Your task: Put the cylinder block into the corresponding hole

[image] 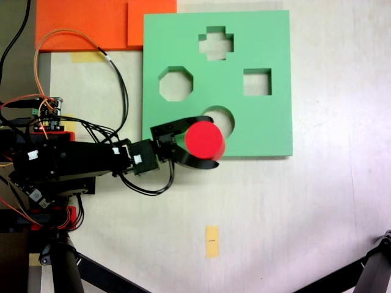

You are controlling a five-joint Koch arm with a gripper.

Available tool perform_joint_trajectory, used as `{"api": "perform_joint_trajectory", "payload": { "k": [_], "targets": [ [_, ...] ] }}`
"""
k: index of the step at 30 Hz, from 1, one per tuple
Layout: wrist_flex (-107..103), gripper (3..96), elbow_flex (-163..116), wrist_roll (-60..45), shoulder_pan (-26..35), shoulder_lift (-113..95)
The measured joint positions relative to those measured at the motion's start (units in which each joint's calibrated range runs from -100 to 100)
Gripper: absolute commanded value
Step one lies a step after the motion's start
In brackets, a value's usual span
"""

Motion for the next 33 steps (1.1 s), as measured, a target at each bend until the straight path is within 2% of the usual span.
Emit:
{"api": "perform_joint_trajectory", "payload": {
  "k": [8, 26, 29, 33],
  "targets": [
    [0.00, 36.2, 7.35, 0.00, 3.08, 12.72],
    [0.10, 37.1, 13.03, 0.00, 4.05, 33.65],
    [1.86, 45.3, 13.42, 0.00, 4.10, 38.58],
    [4.70, 72.1, 13.62, -0.20, 4.35, 41.45]
  ]
}}
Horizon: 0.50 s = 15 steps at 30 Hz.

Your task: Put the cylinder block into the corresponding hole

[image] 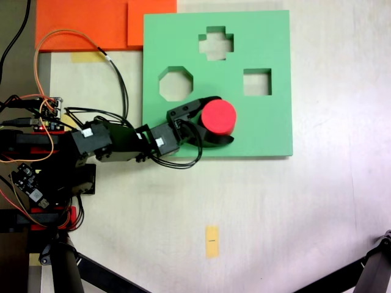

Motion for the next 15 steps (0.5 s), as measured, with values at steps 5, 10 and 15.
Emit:
{"api": "perform_joint_trajectory", "payload": {
  "k": [5, 10, 15],
  "targets": [
    [1.57, 95.5, -3.63, -0.39, 0.24, -1.09],
    [1.66, 95.5, -9.21, -1.17, 0.29, -7.52],
    [-12.43, 84.5, -10.68, -3.08, 0.24, -36.25]
  ]
}}
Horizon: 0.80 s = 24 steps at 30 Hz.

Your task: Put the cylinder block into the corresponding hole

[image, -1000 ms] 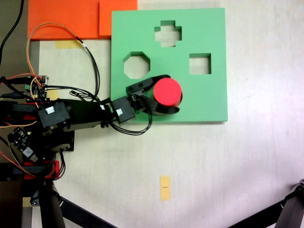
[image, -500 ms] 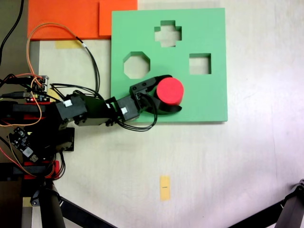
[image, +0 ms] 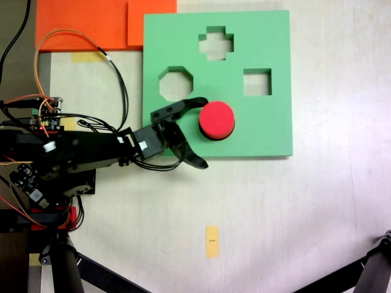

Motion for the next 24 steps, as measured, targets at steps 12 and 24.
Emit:
{"api": "perform_joint_trajectory", "payload": {
  "k": [12, 24],
  "targets": [
    [-72.44, 47.2, 18.62, -26.67, -10.40, -61.42],
    [-67.16, 49.7, -22.34, -46.84, -15.34, -61.56]
  ]
}}
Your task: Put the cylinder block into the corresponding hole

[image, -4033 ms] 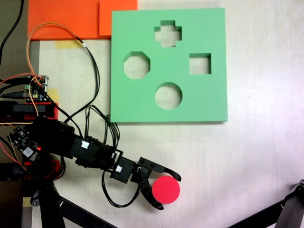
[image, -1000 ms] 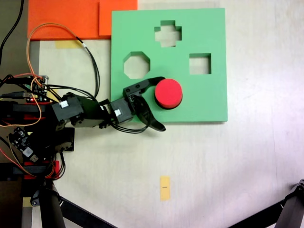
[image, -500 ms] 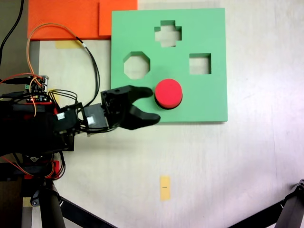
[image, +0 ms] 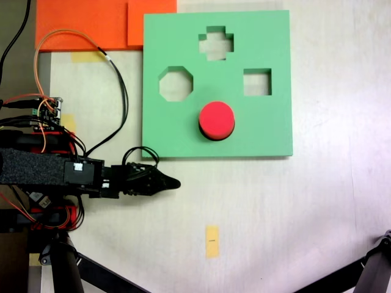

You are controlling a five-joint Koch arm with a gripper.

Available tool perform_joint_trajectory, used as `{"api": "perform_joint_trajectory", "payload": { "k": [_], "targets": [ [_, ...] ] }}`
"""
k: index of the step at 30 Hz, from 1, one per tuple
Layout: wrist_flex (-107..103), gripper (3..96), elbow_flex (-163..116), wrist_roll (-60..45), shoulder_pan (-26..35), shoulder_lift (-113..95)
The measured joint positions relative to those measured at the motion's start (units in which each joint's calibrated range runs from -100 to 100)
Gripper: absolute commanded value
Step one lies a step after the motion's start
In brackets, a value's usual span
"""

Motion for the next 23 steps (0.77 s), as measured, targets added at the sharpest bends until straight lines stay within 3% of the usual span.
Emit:
{"api": "perform_joint_trajectory", "payload": {
  "k": [23],
  "targets": [
    [5.97, 50.7, -4.21, -3.17, 0.93, 0.00]
  ]
}}
